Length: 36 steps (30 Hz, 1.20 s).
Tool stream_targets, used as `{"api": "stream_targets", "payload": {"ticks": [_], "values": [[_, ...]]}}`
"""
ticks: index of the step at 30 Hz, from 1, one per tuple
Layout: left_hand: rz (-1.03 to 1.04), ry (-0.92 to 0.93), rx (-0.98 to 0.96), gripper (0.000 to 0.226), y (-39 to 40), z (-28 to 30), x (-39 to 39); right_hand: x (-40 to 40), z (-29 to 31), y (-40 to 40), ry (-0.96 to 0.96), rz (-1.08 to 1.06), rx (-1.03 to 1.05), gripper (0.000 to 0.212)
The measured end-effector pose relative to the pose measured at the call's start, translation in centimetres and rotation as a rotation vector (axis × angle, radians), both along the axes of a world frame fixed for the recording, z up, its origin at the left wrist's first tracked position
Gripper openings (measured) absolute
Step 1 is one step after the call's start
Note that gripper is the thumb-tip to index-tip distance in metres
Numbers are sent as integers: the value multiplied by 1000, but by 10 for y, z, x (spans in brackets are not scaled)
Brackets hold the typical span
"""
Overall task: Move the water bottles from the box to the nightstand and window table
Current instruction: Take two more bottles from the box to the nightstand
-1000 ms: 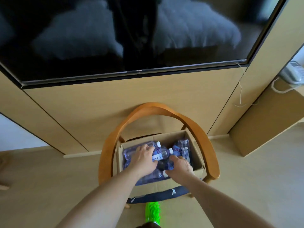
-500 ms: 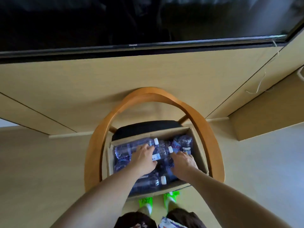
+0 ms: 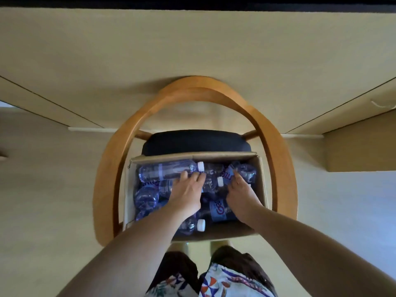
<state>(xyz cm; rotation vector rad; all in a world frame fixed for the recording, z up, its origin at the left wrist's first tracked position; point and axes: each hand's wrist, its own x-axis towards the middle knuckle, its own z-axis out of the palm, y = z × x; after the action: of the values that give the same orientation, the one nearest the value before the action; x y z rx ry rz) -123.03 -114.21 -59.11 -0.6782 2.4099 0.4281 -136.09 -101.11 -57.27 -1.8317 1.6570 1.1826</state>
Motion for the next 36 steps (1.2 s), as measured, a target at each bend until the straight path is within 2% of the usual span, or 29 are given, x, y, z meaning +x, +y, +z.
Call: {"api": "stream_targets", "payload": {"ticks": [2,8,16,19,22,27,30,36], "values": [[-40,-22,-58,97,2,-3,-3,-6,-4,5,-16,43,-28,58],[-40,7,-126,73,5,-6,-16,-11,-19,4,-2,147,-26,61],[-10,-14,-128,58,5,-6,-23,-4,-24,-12,62,173,52,60],[22,-16,-81,59,3,-1,-22,1,-25,-13,87,132,74,63],[42,10,-35,60,-1,10,-18,-1,-23,-11,82,108,95,54],[106,96,42,52,-14,29,-12,-1,-3,-16,64,25,119,45],[143,70,125,43,-27,44,-14,-5,15,-21,29,-53,111,51],[304,31,205,60,-43,80,-30,-18,54,-29,99,-252,62,53]]}}
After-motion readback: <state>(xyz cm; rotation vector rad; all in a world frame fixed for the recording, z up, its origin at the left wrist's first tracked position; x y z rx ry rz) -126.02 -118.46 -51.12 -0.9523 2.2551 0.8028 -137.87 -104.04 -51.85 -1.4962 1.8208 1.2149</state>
